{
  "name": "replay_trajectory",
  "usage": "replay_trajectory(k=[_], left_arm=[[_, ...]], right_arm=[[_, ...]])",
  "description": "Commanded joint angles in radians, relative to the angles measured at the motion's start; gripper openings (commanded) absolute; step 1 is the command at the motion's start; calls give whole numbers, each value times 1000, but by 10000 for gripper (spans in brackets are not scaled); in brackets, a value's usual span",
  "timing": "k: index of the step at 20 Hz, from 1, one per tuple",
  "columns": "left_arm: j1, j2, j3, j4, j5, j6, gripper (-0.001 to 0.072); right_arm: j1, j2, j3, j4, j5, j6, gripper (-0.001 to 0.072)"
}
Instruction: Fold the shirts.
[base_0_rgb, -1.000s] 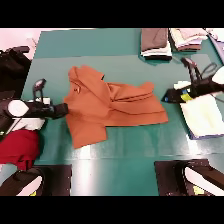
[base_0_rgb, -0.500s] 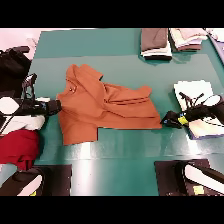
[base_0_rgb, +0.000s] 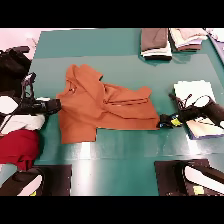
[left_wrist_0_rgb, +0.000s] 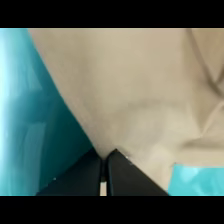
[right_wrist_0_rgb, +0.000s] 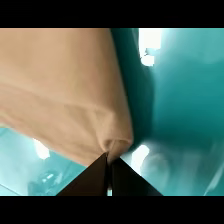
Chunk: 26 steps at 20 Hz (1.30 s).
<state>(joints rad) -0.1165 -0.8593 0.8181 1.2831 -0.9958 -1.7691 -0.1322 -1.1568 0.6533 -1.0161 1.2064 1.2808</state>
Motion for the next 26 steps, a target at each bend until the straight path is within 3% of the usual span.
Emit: replay_trajectory(k=[1,7,10,13,16,20,23,26], left_arm=[[1,47,137,12,-5,21,22],[1,195,744,45,-16,58,22],[1,204,1035,50,-21,76,22],[1,201,1200,50,-15,77,21],[1,192,1219,52,-35,95,21],[1,67,1218,61,-267,122,21],[1,-90,1147,61,-433,175,23],[1,-227,985,61,-404,200,23]], right_arm=[[31,125,126,-7,-4,-6,18],[-55,415,692,-7,-53,-6,18],[-141,488,910,-6,-124,-6,18],[-243,516,1052,-6,-108,-6,18],[-311,473,1181,3,-10,-2,17],[-314,352,1266,6,117,67,17],[-299,245,1188,2,199,88,17],[-189,115,1015,-26,238,87,17]])
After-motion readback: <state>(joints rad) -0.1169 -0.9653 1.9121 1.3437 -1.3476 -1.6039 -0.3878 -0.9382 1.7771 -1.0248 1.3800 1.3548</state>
